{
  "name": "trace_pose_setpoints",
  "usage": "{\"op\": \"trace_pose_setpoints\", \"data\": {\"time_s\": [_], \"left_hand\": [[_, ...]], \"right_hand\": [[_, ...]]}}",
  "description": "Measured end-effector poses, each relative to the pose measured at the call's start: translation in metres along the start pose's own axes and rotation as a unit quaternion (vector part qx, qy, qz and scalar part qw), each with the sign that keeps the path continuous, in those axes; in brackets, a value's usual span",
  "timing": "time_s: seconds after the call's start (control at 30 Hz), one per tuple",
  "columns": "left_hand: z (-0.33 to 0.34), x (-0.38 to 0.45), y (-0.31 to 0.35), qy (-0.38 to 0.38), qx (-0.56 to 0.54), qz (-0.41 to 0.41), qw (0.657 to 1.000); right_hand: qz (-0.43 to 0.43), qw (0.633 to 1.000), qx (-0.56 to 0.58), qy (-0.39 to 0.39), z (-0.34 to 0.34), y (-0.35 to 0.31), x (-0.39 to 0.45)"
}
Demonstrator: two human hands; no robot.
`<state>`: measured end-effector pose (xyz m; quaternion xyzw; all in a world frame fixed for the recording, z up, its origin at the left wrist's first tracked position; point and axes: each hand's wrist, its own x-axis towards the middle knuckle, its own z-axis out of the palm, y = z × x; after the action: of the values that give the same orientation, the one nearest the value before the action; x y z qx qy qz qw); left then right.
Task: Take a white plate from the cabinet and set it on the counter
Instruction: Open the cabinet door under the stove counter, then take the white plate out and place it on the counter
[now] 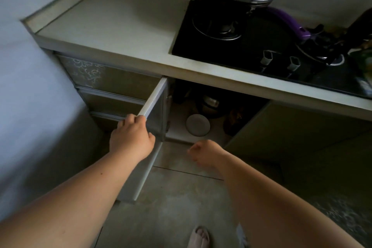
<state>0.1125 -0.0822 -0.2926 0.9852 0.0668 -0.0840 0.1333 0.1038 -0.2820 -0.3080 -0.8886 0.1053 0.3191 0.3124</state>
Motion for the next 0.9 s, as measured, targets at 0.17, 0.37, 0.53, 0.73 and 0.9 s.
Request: {"op": "trace_pose_setpoints", "data": {"time_s": [0.17, 0.37, 0.53, 0.73, 0.9], "left_hand": [[0.026, 0.018, 0.053, -0.004, -0.060, 0.053, 0.997], [0.086, 0.049, 0.098, -0.096, -0.159, -0.023, 0.982], [0.149, 0.081, 0.107, -0.166, -0.170, -0.025, 0.971], [0.237, 0.150, 0.108, -0.194, -0.218, -0.047, 0.955], [0.325, 0.198, 0.094, -0.201, -0.251, -0.087, 0.943]], "right_hand": [[0.006, 1.000, 0.026, 0.013, -0.042, 0.043, 0.027], [0.021, 0.996, 0.078, 0.033, -0.080, 0.103, 0.081], [0.064, 0.991, 0.116, 0.026, -0.085, 0.144, 0.142], [0.084, 0.984, 0.145, 0.068, -0.053, 0.185, 0.238], [0.104, 0.972, 0.191, 0.092, -0.006, 0.224, 0.324]]}}
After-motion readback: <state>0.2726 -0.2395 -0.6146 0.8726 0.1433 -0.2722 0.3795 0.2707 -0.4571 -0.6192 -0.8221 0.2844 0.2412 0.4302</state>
